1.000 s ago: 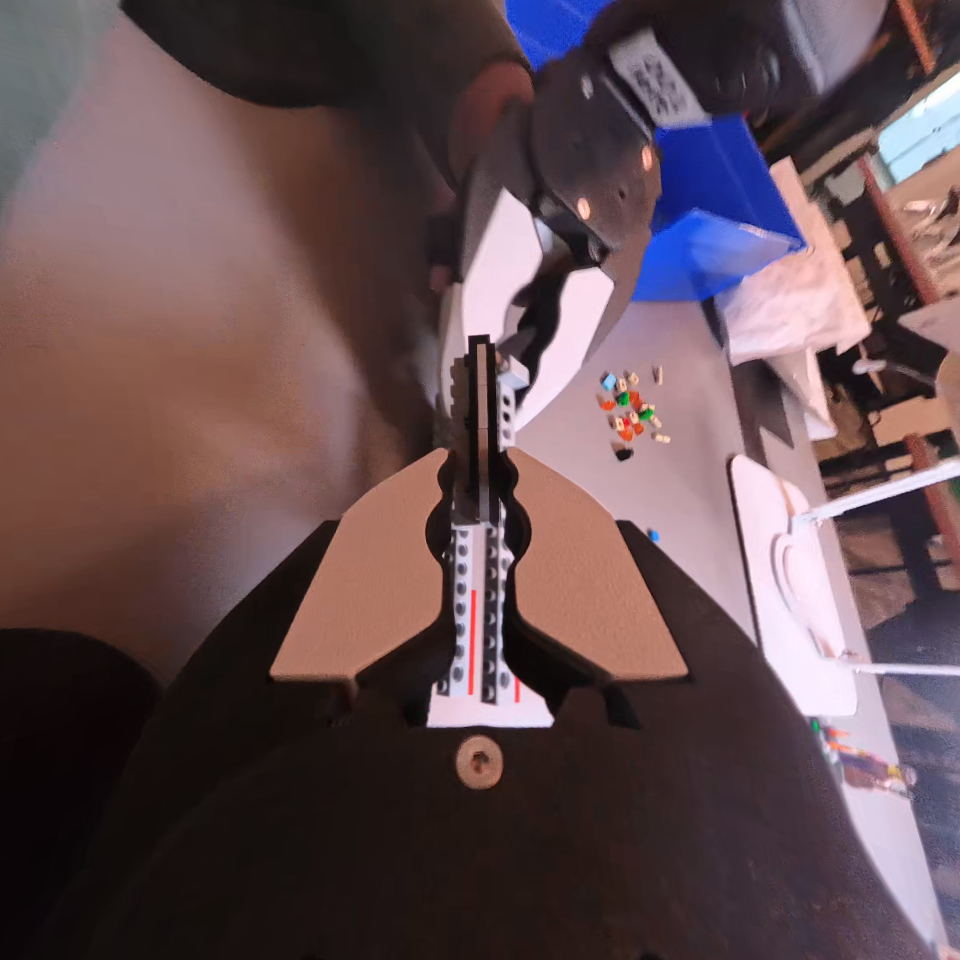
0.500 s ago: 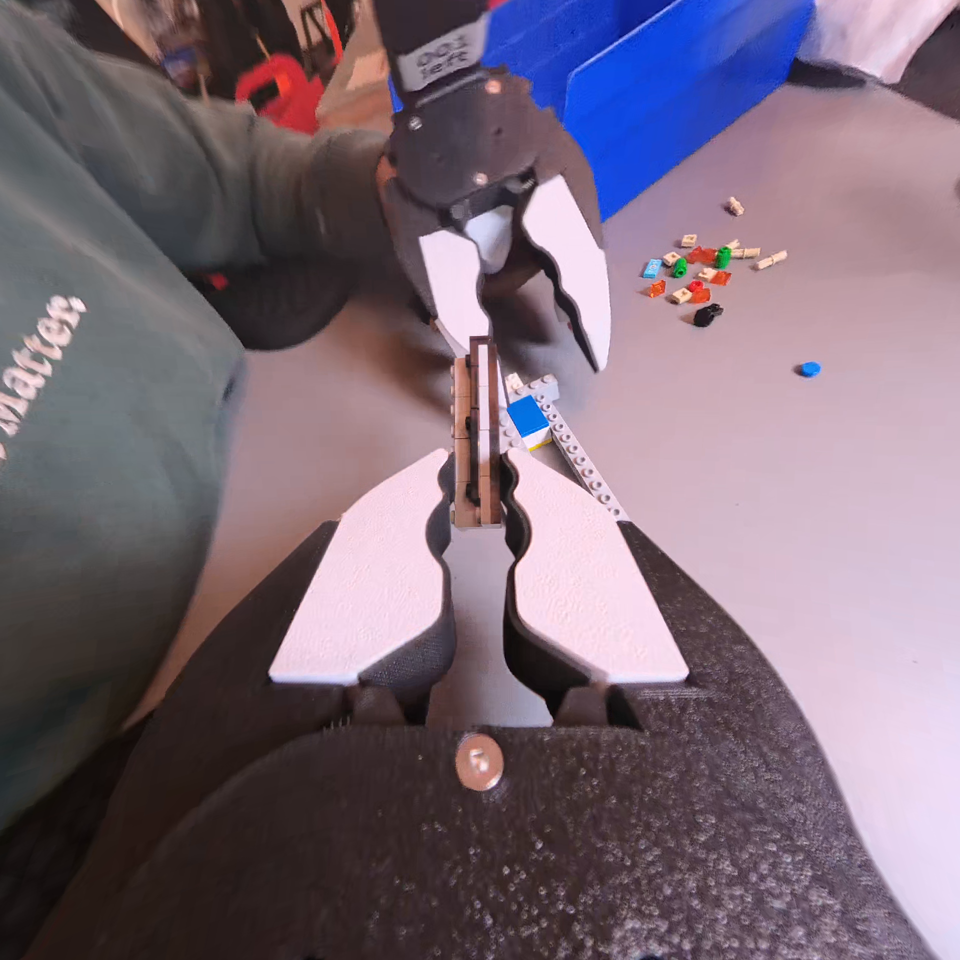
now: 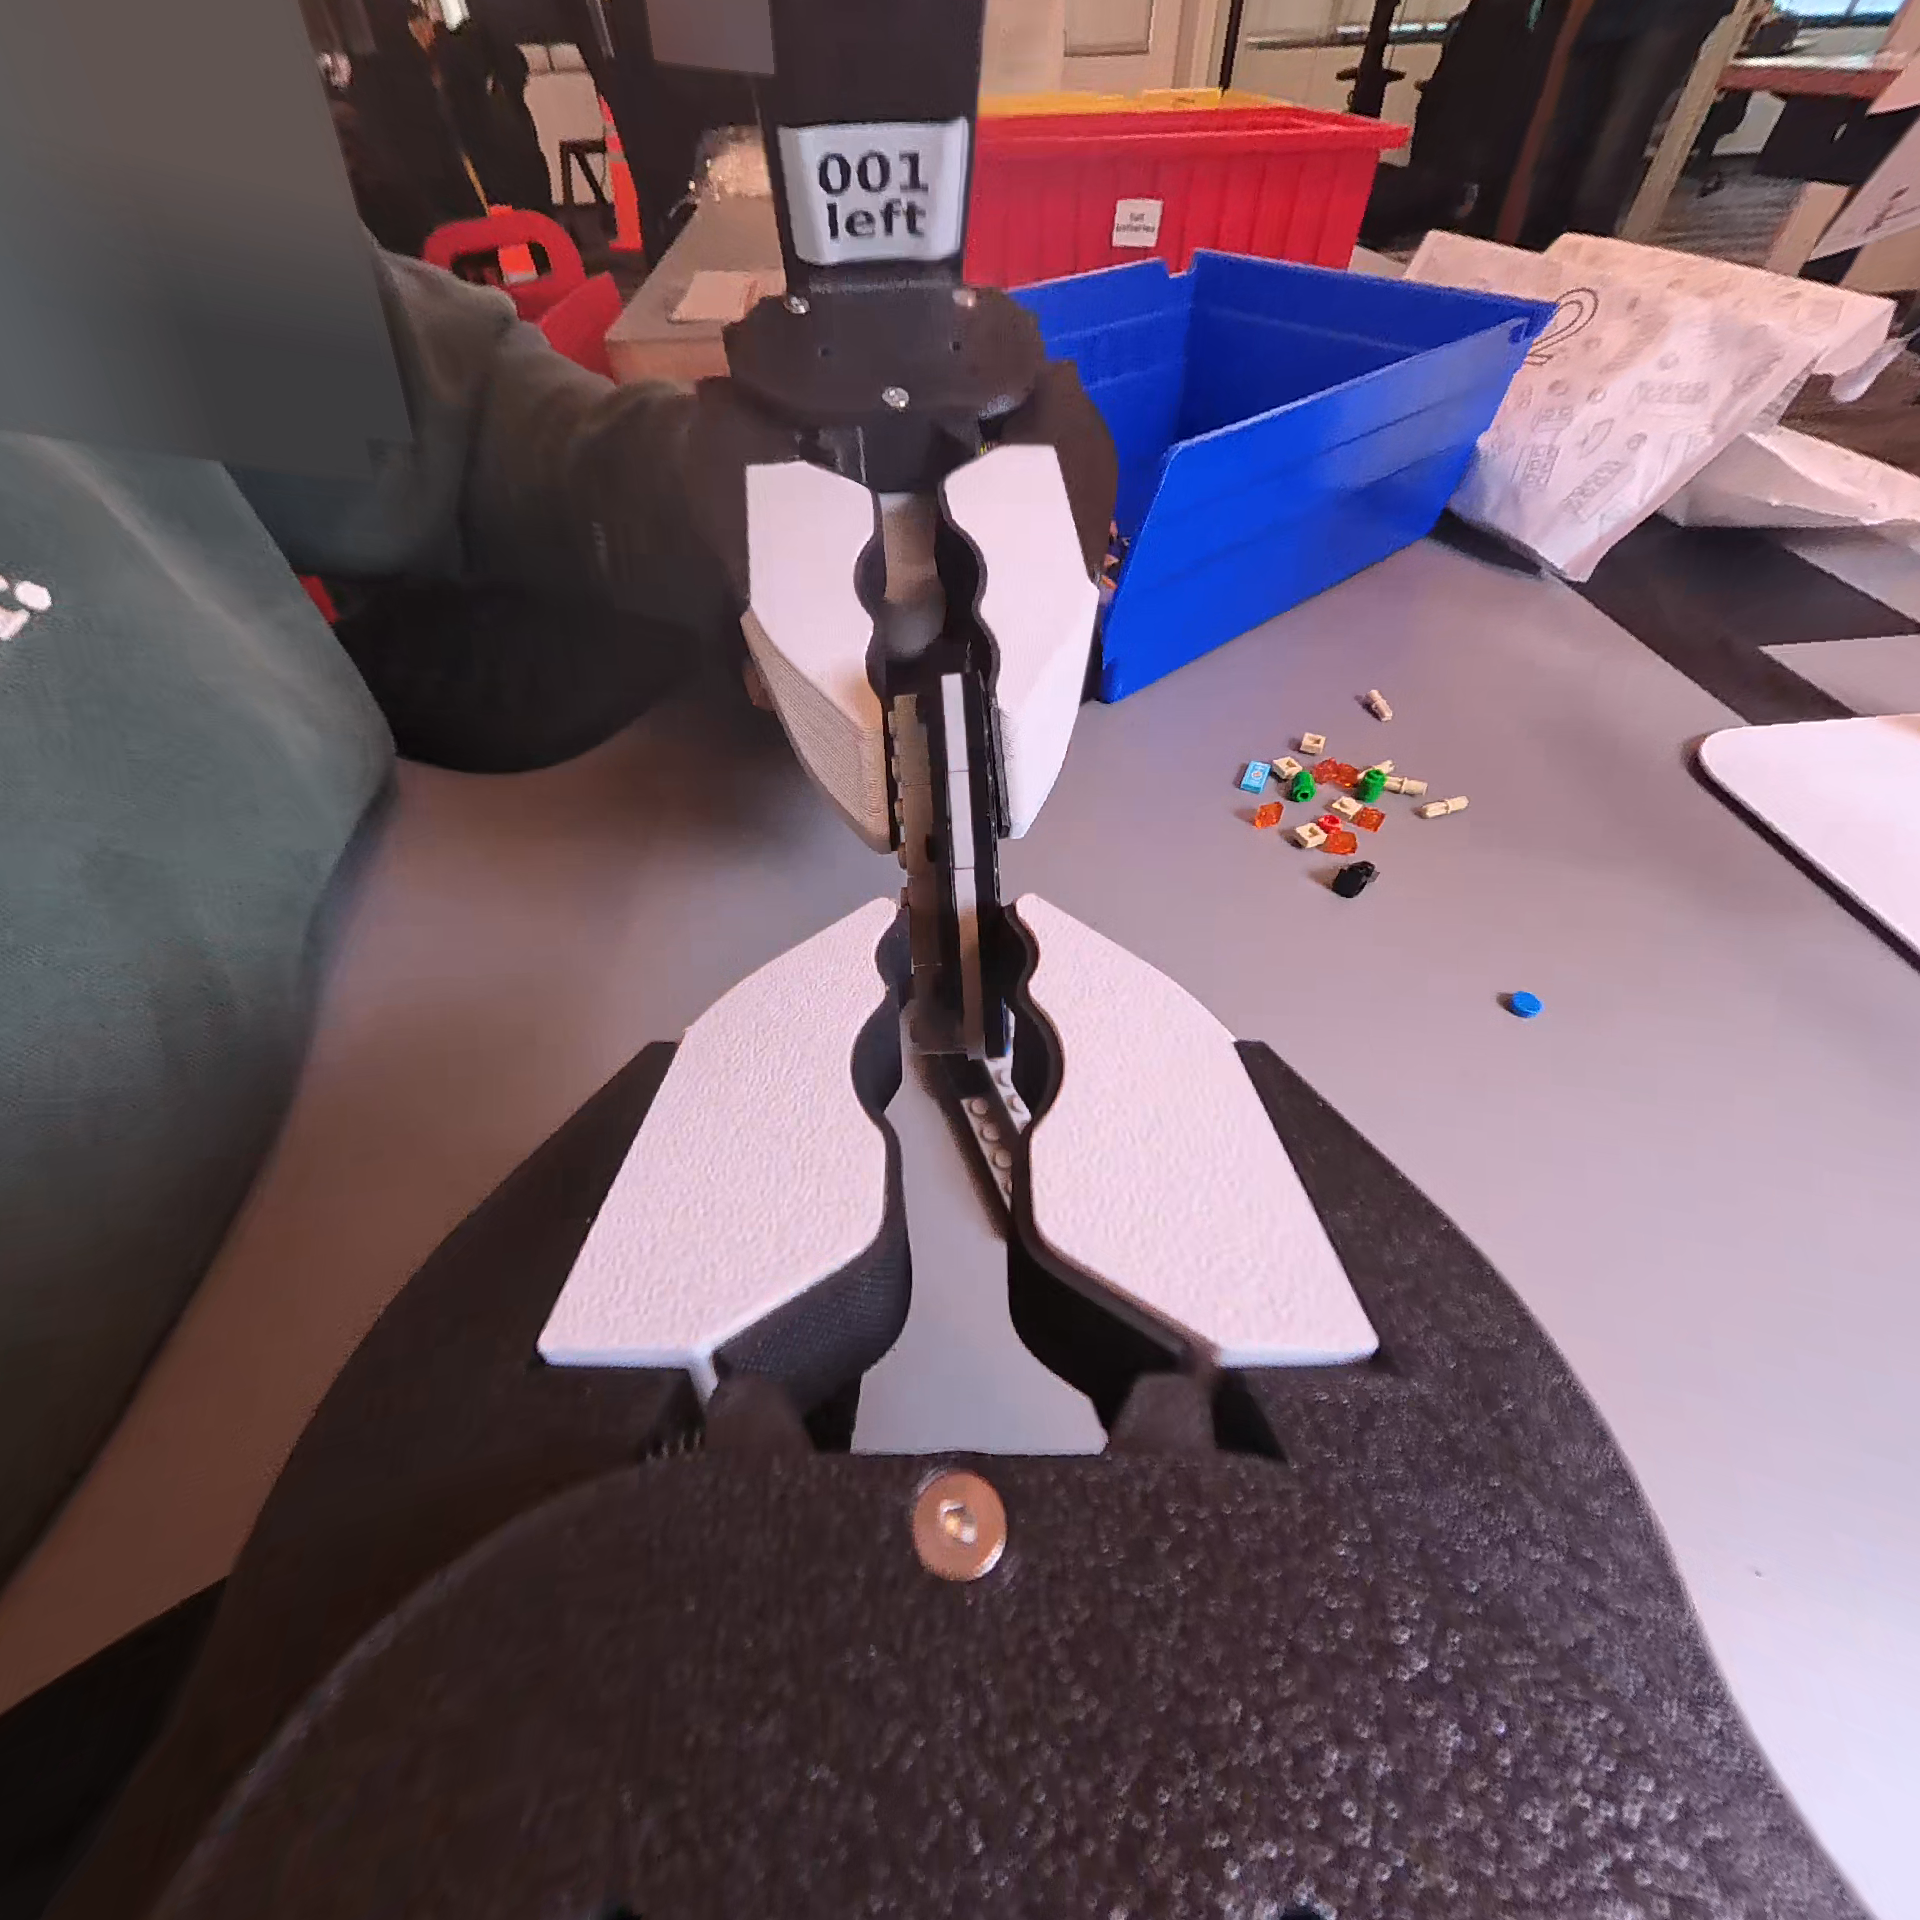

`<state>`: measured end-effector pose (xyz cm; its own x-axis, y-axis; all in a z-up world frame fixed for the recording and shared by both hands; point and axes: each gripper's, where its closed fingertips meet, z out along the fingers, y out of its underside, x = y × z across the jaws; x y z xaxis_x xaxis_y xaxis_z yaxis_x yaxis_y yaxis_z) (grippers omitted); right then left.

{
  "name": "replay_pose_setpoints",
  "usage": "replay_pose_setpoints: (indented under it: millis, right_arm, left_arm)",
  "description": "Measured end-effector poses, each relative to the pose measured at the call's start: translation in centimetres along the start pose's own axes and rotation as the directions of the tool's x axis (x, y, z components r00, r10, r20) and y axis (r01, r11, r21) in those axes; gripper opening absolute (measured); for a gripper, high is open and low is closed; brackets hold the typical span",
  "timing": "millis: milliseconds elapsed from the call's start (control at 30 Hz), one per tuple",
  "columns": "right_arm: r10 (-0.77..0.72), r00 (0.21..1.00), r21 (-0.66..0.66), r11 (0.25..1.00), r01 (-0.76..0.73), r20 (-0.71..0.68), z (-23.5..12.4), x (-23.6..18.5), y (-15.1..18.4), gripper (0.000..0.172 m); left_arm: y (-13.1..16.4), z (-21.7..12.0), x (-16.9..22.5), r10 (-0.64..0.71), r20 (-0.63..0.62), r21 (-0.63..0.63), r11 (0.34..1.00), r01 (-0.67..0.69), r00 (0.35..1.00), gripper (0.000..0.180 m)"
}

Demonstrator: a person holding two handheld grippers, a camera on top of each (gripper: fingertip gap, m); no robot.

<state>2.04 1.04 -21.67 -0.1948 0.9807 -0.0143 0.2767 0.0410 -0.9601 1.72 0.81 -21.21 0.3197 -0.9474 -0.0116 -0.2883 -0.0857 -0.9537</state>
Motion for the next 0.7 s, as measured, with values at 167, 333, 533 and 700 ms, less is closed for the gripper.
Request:
replay_pose_setpoints:
  millis: [167, 333, 533, 700]
  right_arm:
    - [-0.076, 0.997, -0.034, 0.997, 0.075, -0.022, 0.2, -0.4, 0.0, 0.019]
    - [-0.192, 0.98, -0.092, 0.978, 0.187, -0.052, 0.7, -1.2, -0.6, 0.019]
    - [-0.291, 0.952, -0.203, 0.942, 0.267, -0.098, 1.3, -1.2, 0.3, 0.015]
    - [-0.32, 0.941, -0.209, 0.933, 0.293, -0.113, 1.4, -1.4, 0.0, 0.013]
  left_arm:
    - [1.2, 0.6, 0.5, 0.185, 0.046, -0.125, 0.976, -0.178, 0.982, 0.019]
    - [2.4, 1.6, 0.7, 0.299, 0.063, -0.255, 0.927, -0.274, 0.952, 0.019]
    - [3.3, 1.7, 0.3, 0.312, 0.082, -0.349, 0.898, -0.266, 0.946, 0.019]
    - [3.8, 1.7, 0.3, 0.297, 0.078, -0.374, 0.894, -0.248, 0.952, 0.019]
